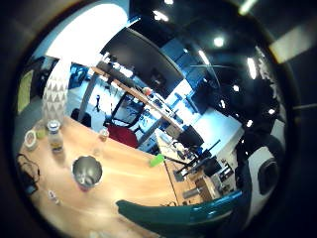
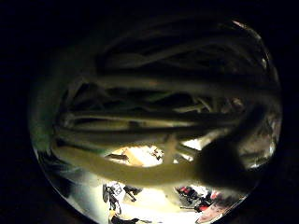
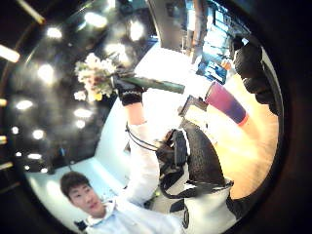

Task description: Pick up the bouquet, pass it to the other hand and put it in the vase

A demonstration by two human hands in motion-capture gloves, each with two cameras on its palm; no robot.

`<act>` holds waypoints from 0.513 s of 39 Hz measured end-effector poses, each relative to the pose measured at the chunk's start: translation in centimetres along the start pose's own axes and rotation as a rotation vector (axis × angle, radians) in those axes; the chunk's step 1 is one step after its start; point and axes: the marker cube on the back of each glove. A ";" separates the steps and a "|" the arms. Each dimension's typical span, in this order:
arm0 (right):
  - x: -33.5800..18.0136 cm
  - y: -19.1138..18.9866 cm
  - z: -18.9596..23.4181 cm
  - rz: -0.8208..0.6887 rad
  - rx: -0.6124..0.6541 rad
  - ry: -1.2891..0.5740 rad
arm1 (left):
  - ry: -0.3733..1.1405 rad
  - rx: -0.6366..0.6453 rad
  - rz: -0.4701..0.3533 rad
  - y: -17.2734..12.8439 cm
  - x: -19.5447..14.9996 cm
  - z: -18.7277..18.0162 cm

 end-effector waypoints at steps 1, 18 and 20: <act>0.2 0.0 -0.1 -0.004 -0.001 0.016 | -0.015 0.012 -0.003 -0.4 -0.6 -0.1; 2.8 0.9 -1.9 -0.162 -0.034 0.062 | -0.112 0.103 -0.134 -2.7 -10.6 0.0; 3.4 0.8 -2.3 -0.179 -0.035 0.101 | -0.137 0.090 -0.130 -2.6 -12.1 0.3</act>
